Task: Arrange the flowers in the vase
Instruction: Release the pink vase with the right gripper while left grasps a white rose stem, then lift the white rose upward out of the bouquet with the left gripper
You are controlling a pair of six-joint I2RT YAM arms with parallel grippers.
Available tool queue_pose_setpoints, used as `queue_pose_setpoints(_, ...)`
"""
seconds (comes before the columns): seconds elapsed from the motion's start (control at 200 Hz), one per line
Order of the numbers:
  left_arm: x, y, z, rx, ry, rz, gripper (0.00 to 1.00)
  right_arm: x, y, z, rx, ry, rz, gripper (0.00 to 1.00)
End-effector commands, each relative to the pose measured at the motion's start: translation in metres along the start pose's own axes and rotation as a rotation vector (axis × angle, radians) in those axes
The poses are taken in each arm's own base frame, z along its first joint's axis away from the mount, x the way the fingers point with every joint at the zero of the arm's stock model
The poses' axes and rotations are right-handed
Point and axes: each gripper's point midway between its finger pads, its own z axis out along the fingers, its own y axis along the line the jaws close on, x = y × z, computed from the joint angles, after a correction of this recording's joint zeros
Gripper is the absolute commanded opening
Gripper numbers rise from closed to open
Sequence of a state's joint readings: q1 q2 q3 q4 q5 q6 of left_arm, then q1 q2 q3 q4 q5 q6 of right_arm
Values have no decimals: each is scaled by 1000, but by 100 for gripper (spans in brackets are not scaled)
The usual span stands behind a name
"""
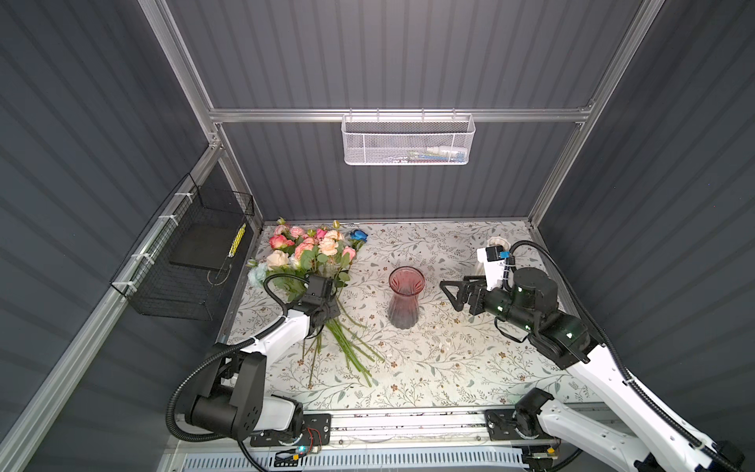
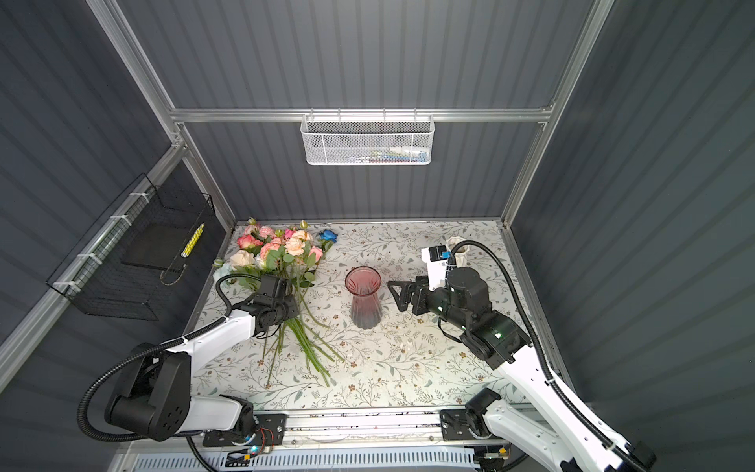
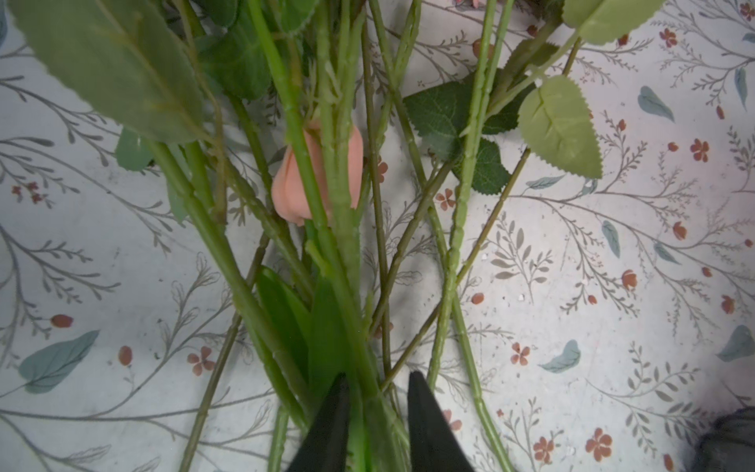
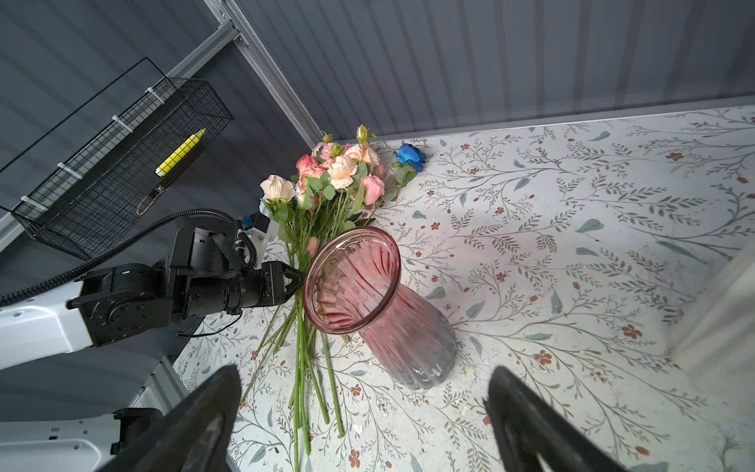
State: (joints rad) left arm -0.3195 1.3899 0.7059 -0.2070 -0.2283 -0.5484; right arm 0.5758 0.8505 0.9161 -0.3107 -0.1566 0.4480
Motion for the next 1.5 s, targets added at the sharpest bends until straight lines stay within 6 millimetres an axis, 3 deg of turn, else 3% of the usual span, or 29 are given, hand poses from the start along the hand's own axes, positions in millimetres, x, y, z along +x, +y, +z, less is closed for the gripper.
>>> queue_pose_setpoints(0.0,-6,-4,2,19,-12,11,20,2,-5,-2,17,0,0,95)
queue_pose_setpoints(0.215,-8,-6,-1,30,-17,6,1,-1,-6,-3,20,-7,3,96)
queue_pose_setpoints(0.585,-52,-36,-60,181,-124,-19,0,-3,-3,-6,13,0,-6,99)
queue_pose_setpoints(0.735,-57,-36,-63,161,-113,-14,2,-1,-3,-7,10,0,2,99)
queue_pose_setpoints(0.875,-64,-50,-71,240,-134,-23,0,-1,-4,-10,15,-11,7,99)
queue_pose_setpoints(0.985,-89,-65,-100,323,-211,-26,0,-3,-2,-13,6,-15,-2,99)
queue_pose_setpoints(1.196,-141,-92,-175,450,-361,28,0,-14,13,-20,-61,-54,-26,99)
queue_pose_setpoints(1.316,-160,-113,-224,589,-436,76,0,-25,41,-25,-197,-74,-66,99)
queue_pose_setpoints(1.491,-160,-150,-303,925,-523,180,0,-33,111,-26,-544,8,-131,90)
